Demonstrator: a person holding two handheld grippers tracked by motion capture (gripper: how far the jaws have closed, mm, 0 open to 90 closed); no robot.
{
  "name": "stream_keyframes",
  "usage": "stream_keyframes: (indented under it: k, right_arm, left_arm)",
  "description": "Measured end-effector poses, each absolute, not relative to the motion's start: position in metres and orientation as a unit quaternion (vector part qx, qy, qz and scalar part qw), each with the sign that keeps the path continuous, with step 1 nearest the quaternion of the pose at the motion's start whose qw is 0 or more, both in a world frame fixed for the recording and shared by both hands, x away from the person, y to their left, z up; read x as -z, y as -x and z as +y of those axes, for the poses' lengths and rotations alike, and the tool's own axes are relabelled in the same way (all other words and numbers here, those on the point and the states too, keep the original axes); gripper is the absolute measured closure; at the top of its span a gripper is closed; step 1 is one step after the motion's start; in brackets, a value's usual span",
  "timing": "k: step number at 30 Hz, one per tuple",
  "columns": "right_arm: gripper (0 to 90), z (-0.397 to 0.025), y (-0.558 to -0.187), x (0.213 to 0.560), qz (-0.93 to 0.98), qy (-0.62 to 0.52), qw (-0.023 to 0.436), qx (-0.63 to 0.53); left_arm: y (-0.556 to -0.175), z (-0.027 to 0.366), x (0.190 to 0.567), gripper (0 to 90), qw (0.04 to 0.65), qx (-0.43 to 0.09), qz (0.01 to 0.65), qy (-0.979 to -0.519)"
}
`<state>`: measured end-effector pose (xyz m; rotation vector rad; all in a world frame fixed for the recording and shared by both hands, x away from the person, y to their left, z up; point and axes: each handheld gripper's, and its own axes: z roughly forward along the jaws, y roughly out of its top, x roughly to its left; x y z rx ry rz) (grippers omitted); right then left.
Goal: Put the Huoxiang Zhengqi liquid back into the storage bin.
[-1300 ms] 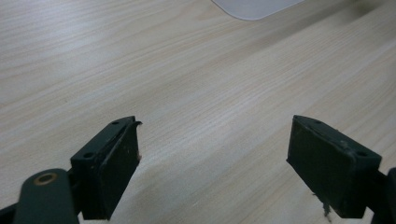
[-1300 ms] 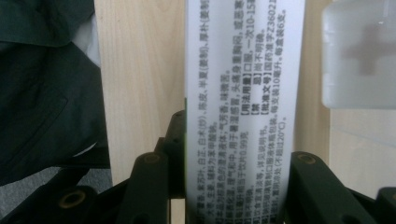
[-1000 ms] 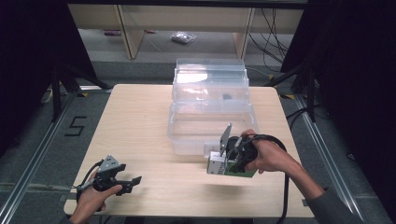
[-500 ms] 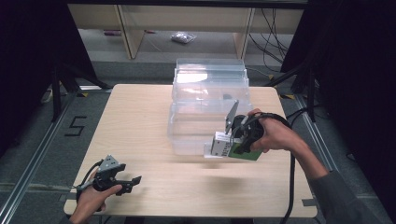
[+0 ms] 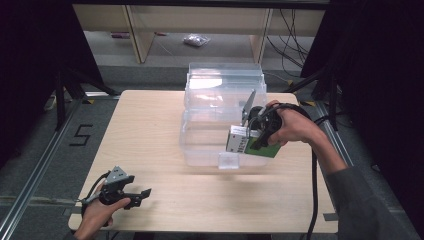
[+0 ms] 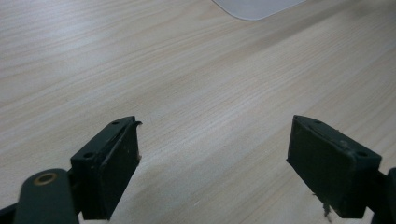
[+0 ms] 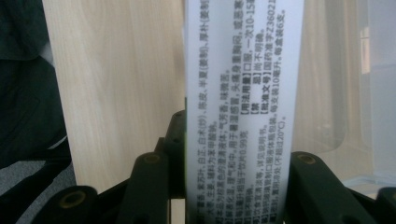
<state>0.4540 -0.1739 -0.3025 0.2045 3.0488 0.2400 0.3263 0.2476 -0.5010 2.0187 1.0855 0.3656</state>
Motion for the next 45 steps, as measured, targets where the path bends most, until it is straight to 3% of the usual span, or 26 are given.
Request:
stream_keyframes:
  k: [45]
  right_arm:
    - [64.7, -0.180, -0.521, 0.332, 0.994, -0.083, 0.033, -0.062]
  left_arm:
    - [-0.327, 0.248, 0.502, 16.0, 0.400, -0.142, 0.426, -0.799]
